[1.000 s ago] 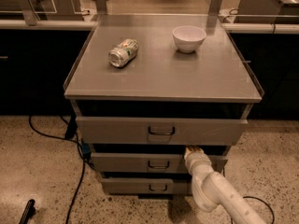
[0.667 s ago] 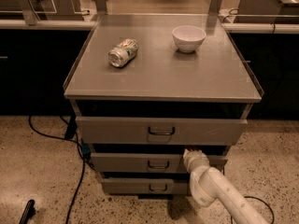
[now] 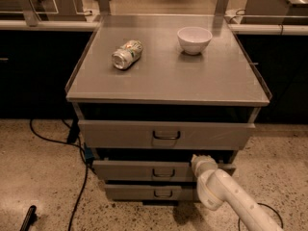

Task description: Open middle drawer

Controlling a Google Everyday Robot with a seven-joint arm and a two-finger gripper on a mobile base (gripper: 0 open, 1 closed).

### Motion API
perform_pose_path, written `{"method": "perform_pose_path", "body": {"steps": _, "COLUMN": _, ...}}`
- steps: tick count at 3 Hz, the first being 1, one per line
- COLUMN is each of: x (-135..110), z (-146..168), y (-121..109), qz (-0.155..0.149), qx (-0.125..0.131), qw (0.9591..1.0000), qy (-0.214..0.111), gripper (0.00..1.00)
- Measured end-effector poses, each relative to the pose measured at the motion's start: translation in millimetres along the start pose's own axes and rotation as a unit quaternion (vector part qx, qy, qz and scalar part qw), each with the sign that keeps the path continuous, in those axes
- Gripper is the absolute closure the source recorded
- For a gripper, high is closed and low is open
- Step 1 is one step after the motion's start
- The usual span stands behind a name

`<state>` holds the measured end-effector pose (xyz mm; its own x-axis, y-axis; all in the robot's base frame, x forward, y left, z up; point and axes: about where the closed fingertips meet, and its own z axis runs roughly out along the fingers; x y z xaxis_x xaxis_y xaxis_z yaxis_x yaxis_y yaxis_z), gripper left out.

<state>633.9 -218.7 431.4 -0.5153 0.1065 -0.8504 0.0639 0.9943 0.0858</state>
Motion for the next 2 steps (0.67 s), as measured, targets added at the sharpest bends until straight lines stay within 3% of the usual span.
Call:
{"method": "perform_pose_path", "body": {"steps": 1, "x": -1.7, "z": -1.1, "y": 0.1, "qz": 0.0, "qx": 0.0, "qw": 1.0, "qy": 0.0, "gripper": 1.0}}
{"method": "perform_pose_path", "body": {"steps": 2, "x": 16.2, "z": -15.3, "y": -10.6, "qz": 0.001, "qx": 0.008, "qw": 0.9995, "qy": 0.03, "gripper": 1.0}}
